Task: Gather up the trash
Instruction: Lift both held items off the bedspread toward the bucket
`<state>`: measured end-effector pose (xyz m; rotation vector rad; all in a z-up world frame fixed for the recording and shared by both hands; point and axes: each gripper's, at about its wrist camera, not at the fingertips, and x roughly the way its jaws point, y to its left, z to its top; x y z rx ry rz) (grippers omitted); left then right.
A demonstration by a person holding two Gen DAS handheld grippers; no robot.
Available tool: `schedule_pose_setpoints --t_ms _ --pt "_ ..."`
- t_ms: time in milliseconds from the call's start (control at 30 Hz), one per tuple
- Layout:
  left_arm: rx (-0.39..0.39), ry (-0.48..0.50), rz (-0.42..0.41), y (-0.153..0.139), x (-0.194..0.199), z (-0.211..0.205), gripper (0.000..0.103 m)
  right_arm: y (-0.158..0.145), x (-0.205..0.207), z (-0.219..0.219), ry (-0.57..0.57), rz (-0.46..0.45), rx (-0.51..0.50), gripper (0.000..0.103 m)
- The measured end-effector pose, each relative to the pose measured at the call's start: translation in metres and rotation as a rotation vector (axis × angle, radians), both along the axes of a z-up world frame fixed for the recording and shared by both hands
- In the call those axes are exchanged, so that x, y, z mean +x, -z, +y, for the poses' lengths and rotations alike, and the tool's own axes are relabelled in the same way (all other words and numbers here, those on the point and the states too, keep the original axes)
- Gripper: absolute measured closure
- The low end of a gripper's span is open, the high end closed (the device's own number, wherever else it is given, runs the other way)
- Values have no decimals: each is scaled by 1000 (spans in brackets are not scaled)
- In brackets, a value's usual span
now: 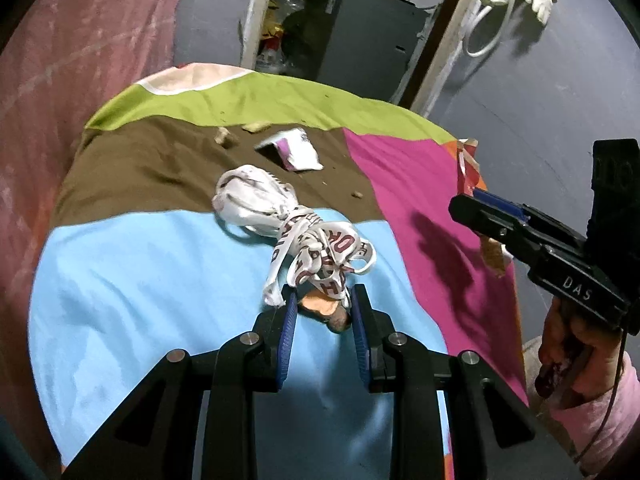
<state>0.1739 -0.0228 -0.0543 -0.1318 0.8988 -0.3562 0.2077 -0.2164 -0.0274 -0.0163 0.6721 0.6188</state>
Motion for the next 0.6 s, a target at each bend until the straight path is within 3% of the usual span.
schedule_pose_setpoints --t_ms 200,300,533,600 --pt "33 65 4 6 -5 -15 80 5 -14 -10 6 18 1 68" --pt "17 90 18 7 -4 -17 74 6 -18 -16 15 24 5 68" --pt "15 106 20 7 -8 -22 74 4 -21 -26 35 27 15 68" --pt "22 117 16 8 -10 -25 79 4 -22 -26 37 28 15 68"
